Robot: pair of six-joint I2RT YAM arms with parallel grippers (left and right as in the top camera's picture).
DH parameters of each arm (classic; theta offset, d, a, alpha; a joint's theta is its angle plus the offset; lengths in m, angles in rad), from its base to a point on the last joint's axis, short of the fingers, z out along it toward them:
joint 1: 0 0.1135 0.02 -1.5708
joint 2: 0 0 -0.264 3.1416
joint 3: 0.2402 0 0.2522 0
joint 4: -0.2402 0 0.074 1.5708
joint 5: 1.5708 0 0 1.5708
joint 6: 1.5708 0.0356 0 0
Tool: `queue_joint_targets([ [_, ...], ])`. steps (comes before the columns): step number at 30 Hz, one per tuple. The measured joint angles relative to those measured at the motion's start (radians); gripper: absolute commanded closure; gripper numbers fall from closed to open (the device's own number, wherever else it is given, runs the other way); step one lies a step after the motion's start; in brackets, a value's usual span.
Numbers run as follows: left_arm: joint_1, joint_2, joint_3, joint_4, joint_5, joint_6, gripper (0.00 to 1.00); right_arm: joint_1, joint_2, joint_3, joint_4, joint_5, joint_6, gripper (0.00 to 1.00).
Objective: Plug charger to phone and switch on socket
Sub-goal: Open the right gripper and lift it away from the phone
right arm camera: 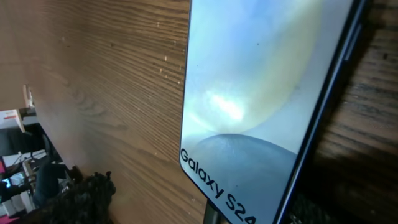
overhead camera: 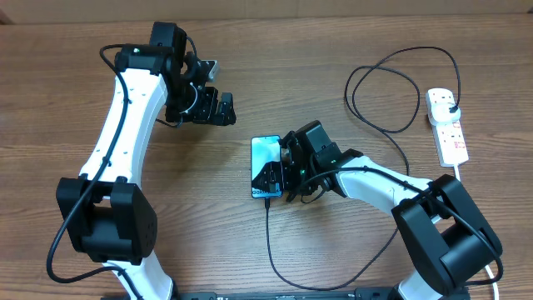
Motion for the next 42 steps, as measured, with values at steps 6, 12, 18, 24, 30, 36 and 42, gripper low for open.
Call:
queue_joint_targets([
  [6,0.000,0.000,0.000,0.000,0.000,0.000,0.01,0.000,-0.003,0.003,0.000,-0.006,0.002,0.06],
  [12,0.000,0.000,0.000,0.000,0.000,0.000,0.00,0.000,-0.005,0.003,0.001,-0.007,0.002,0.02],
  [18,0.000,0.000,0.000,0.000,0.000,0.000,0.00,0.000,-0.006,0.006,0.000,-0.008,0.002,0.00],
  [24,0.000,0.000,0.000,0.000,0.000,0.000,0.00,0.000,-0.006,0.006,0.000,-0.008,0.002,0.00],
  [30,0.000,0.000,0.000,0.000,0.000,0.000,0.00,0.000,-0.007,0.006,0.000,-0.007,0.002,0.00],
  [36,0.000,0.000,0.000,0.000,0.000,0.000,0.01,0.000,-0.010,0.008,0.000,0.026,0.040,0.00],
  [42,0.000,0.000,0.000,0.000,0.000,0.000,0.00,0.001,-0.013,0.009,0.002,0.050,0.065,0.00],
])
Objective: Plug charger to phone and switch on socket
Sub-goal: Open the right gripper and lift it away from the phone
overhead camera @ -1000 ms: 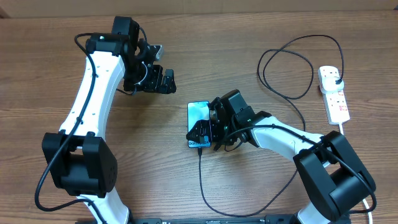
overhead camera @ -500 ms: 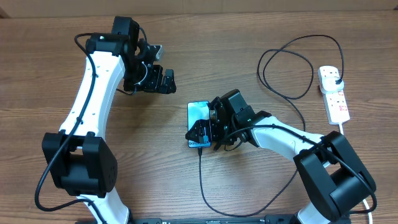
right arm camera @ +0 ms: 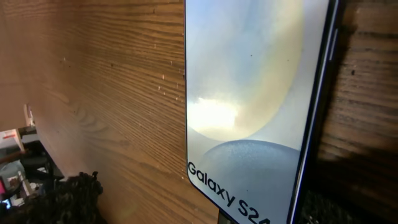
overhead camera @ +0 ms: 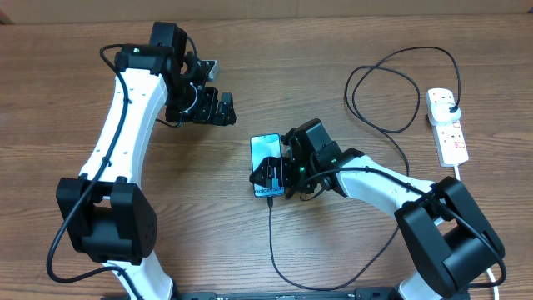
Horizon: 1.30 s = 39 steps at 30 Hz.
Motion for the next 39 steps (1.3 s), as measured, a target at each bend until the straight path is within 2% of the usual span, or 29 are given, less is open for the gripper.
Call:
queue_joint_targets([
  [28,0.000,0.000,0.000,0.000,0.000,0.000,0.00,0.000,-0.007,0.016,-0.035,0.079,0.080,0.00],
  [30,0.000,0.000,0.000,0.000,0.000,0.000,0.01,-0.005,-0.007,0.047,-0.127,0.094,0.080,0.00],
  [33,0.000,0.000,0.000,0.000,0.000,0.000,0.00,-0.037,0.010,0.129,-0.351,0.130,0.065,0.00],
  [38,0.000,0.000,0.000,0.000,-0.004,0.000,0.00,-0.143,0.049,0.373,-0.734,0.200,-0.029,0.00],
  [39,0.000,0.000,0.000,0.000,-0.003,0.000,0.00,-0.151,0.049,0.399,-0.756,0.209,-0.039,0.00],
])
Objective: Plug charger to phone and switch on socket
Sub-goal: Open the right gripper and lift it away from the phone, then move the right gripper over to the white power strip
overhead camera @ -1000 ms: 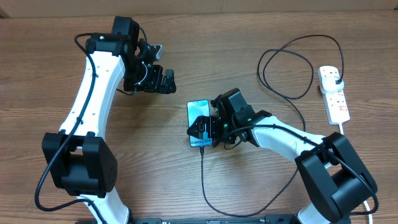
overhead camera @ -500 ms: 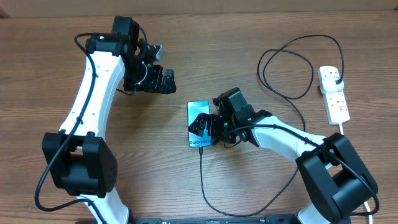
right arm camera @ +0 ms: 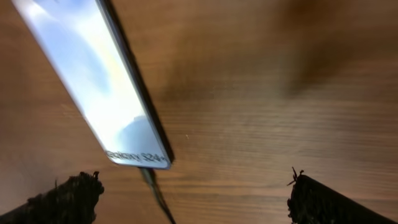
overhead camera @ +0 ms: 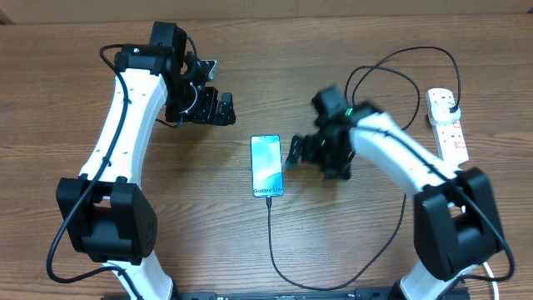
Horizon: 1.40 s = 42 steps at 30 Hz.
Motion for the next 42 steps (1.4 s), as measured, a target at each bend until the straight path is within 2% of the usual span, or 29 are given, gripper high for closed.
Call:
queue_joint_targets([
  [3,0.000,0.000,0.000,0.000,0.000,0.000,0.00,-0.054,0.000,0.154,-0.164,0.118,-0.046,0.00],
  [5,0.000,0.000,0.000,0.000,0.000,0.000,0.01,-0.089,-0.001,0.211,-0.203,0.194,-0.064,0.00],
  [13,0.000,0.000,0.000,0.000,0.000,0.000,0.00,-0.342,0.000,0.240,-0.203,0.416,-0.087,0.00],
  [23,0.000,0.000,0.000,0.000,0.000,0.000,0.01,-0.564,0.000,0.238,-0.211,0.498,-0.088,0.00],
  [35,0.000,0.000,0.001,0.000,0.000,0.000,0.00,-0.942,0.000,0.234,-0.161,0.519,-0.003,0.00],
  [42,0.000,0.000,0.001,0.000,0.000,0.000,0.00,-1.032,0.000,0.234,-0.143,0.480,0.011,0.00],
])
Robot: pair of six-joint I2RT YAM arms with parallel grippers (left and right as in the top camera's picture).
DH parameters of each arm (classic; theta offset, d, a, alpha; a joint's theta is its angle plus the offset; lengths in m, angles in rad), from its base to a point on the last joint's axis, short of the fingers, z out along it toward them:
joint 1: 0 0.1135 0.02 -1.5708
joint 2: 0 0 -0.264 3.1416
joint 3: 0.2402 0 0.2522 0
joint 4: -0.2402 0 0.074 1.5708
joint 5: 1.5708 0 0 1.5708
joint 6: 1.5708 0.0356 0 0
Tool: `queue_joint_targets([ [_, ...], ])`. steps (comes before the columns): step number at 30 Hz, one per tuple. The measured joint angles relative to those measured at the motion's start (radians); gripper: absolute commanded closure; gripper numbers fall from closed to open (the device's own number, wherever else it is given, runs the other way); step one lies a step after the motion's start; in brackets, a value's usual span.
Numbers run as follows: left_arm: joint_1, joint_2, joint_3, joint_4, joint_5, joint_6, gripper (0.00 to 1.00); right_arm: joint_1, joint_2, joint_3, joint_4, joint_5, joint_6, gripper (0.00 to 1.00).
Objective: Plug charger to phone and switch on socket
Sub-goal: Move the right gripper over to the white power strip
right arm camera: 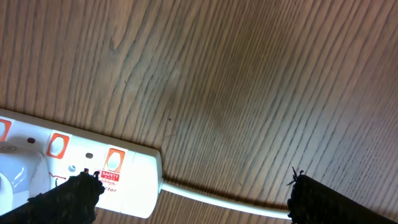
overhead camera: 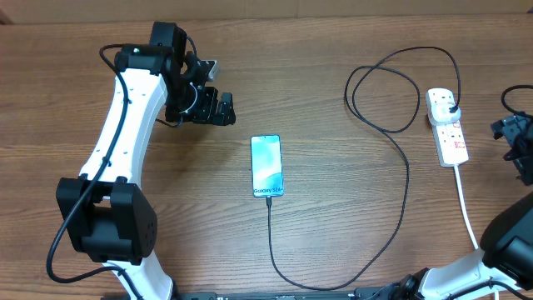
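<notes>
The phone (overhead camera: 266,165) lies face up mid-table with its screen lit. The black charger cable (overhead camera: 269,233) is plugged into its near end. That cable loops right and up to the charger plug (overhead camera: 446,102) seated in the white power strip (overhead camera: 449,130). My right gripper (overhead camera: 511,138) hovers at the table's far right edge, just right of the strip. In the right wrist view this gripper (right arm camera: 193,200) is open and empty, with the power strip (right arm camera: 81,163) and its orange switches (right arm camera: 112,160) by the left fingertip (right arm camera: 65,200). My left gripper (overhead camera: 218,107) rests at the back left, away from everything.
The strip's white mains cord (overhead camera: 469,217) runs toward the table's near right edge, and shows as the white cord (right arm camera: 217,195) between my right fingers. The black cable's loops (overhead camera: 385,92) lie left of the strip. Bare wood lies around the phone.
My right gripper has moved from just right of the phone to the far right edge beside the power strip. The phone, cable and left arm have not moved.
My right gripper was low over the phone's near end, where the cable meets it, and stayed there at the following moment. Then it was open and clear to the phone's right, with the cable left plugged in. Now it is by the power strip.
</notes>
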Motion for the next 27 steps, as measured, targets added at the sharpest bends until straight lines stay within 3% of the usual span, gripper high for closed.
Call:
queue_joint_targets([
  [27,0.000,0.000,0.000,0.000,0.000,0.000,0.01,-0.002,0.000,0.000,0.003,-0.025,0.001,0.00],
])
